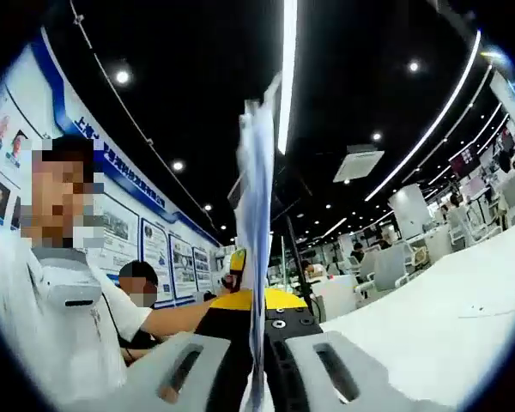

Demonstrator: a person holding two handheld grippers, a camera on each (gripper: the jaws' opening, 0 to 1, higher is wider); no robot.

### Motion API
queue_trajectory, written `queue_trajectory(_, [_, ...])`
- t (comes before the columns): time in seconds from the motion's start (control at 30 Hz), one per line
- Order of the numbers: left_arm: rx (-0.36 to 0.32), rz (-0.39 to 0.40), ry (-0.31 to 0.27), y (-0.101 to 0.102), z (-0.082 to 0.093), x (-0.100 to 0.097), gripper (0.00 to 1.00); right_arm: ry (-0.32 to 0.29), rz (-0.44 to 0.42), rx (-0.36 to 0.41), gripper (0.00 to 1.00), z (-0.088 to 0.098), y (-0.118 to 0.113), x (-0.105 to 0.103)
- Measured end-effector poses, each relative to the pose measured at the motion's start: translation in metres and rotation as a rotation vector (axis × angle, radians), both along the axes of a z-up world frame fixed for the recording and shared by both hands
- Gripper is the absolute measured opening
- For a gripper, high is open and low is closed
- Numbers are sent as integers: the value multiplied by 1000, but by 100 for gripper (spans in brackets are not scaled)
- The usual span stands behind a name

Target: Organize the stack of printing papers by aligning and flattening the scattered papers on the table

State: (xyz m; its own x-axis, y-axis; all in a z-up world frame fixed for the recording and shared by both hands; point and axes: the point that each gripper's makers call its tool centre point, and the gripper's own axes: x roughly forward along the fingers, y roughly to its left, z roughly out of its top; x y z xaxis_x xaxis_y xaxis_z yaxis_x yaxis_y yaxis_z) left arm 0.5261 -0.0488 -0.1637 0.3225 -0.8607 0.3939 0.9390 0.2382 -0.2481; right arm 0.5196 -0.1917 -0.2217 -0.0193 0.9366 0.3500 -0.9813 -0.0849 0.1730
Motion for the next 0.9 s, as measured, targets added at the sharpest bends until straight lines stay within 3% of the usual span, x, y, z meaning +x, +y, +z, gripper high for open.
queue_trajectory(0.1, [175,183,-35,7,-51,23,14,-28,-183,-125,0,-30,-3,16])
queue_trajectory(0.17, [284,306,-58,12,-83,36,13,-26,-292,-194,0,-52,-5,24])
queue_trajectory(0.23, [340,369,-95,9,-101,41,6,4,-363,-244,0,-72,-3,32])
queue_trajectory(0.27, [347,419,-87,7,-107,44,6,-33,-425,-273,0,-79,-4,38])
queue_trajectory(0.33, [364,385,-184,-7,-111,32,6,-154,-504,-304,0,-85,-4,40])
queue_trajectory(0.37, [366,392,-173,-10,-114,31,6,-177,-520,-319,0,-88,-5,38])
queue_trajectory(0.43, [372,374,-224,-12,-114,24,7,-122,-473,-237,0,-81,-7,29])
queue_trajectory(0.47, [360,374,-223,-5,-116,24,7,-106,-463,-211,0,-81,-12,28])
queue_trajectory(0.57, [339,339,-117,4,-129,28,13,9,-426,-199,0,-96,-25,28])
queue_trajectory(0.63, [359,353,-136,3,-134,28,9,38,-478,-211,3,-108,-27,34])
queue_trajectory(0.67, [377,363,-164,1,-137,28,7,20,-469,-213,0,-110,-26,32])
queue_trajectory(0.7, [362,363,-165,-2,-136,27,6,-11,-462,-199,0,-108,-25,29])
queue_trajectory(0.77, [363,378,-142,-3,-132,30,6,-3,-497,-210,0,-105,-26,34])
queue_trajectory(0.83, [357,398,-174,-4,-120,31,6,-59,-534,-209,0,-92,-25,36])
queue_trajectory(0.9, [350,413,-191,-7,-110,26,6,-54,-540,-186,0,-77,-26,34])
